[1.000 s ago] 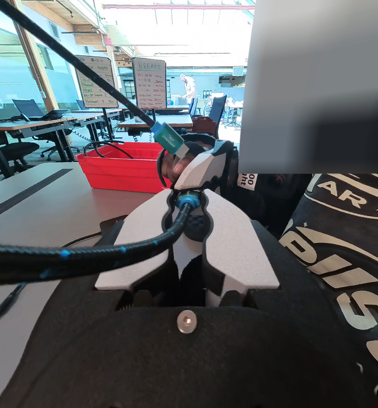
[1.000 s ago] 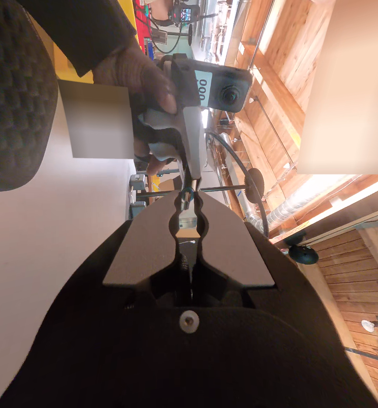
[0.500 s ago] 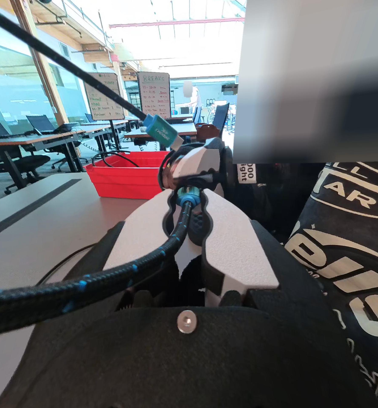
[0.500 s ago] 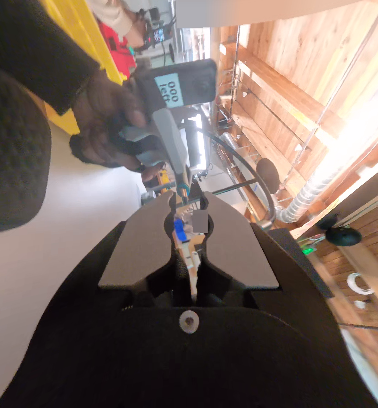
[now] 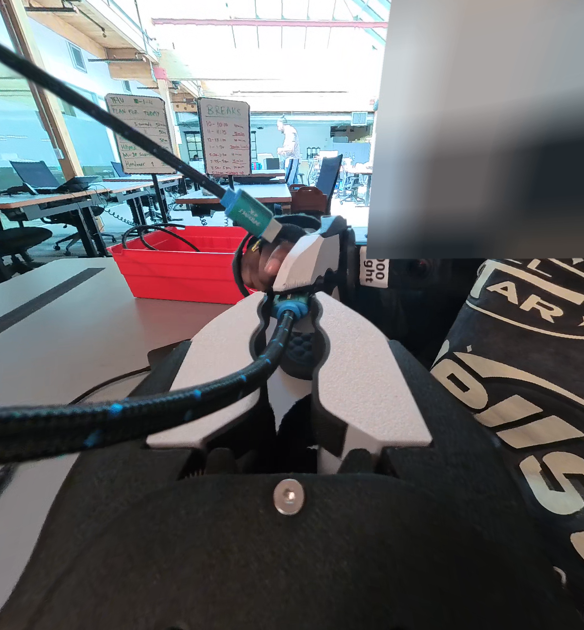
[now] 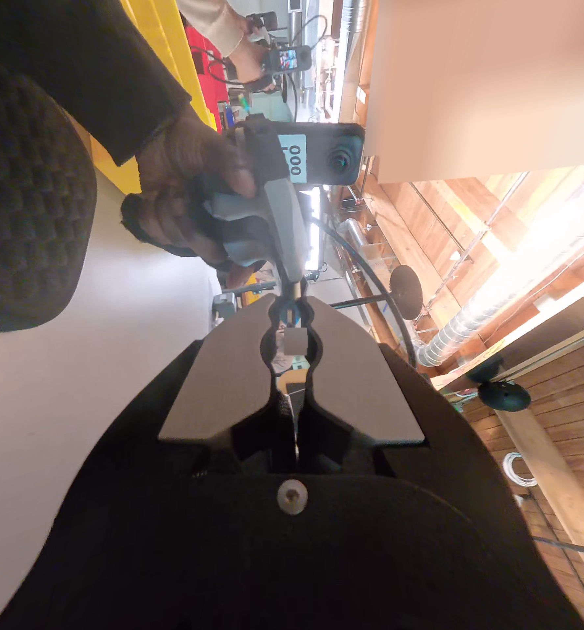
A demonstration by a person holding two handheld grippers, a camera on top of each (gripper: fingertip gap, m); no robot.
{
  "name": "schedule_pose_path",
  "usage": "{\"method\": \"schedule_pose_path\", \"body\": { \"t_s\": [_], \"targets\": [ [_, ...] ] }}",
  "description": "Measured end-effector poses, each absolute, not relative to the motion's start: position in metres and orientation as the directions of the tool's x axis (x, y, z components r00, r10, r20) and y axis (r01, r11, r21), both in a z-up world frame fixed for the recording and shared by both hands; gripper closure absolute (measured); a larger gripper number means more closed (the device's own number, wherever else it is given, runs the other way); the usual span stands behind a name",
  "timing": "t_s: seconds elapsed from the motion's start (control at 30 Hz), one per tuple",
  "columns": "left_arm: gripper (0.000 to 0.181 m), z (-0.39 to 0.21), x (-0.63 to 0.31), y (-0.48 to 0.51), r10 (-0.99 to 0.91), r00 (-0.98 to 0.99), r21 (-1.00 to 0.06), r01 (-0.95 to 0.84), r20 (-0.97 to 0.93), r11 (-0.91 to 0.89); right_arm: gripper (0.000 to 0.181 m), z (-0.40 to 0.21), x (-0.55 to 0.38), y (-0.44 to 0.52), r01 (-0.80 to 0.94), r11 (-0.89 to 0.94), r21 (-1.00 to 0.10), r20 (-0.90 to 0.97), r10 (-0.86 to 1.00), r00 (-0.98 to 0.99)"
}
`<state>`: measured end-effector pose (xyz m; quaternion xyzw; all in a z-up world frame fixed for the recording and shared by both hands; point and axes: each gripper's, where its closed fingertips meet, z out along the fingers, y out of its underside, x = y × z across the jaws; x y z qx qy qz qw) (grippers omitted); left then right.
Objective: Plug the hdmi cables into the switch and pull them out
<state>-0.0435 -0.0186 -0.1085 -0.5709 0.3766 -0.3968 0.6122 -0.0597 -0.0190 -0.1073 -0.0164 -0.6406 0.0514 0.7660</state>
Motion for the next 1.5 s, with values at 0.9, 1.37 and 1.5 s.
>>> {"method": "schedule_pose_path", "body": {
  "t_s": [0.9, 1.37, 1.5],
  "targets": [
    [0.153, -0.11, -0.041, -0.019, -0.927, 0.367, -0.996, 0.07, 0.072, -0.05, 0.17, -0.105, -0.062, -0.018, 0.021, 1.0, 0.022, 0.968, -0.027, 0.248],
    [0.16, -0.07, -0.08, -0.004, -0.794, 0.606, -0.953, 0.208, -0.05, 0.219, 0.133, -0.079, -0.031, 0.038, -0.081, 0.703, -0.707, 0.701, 0.711, 0.05],
    [0.16, -0.041, -0.111, -0.012, -0.724, 0.688, -0.854, 0.347, -0.048, 0.387, 0.103, -0.111, -0.016, 0.079, 0.316, 0.502, -0.805, 0.478, 0.864, -0.157]
  ]
}}
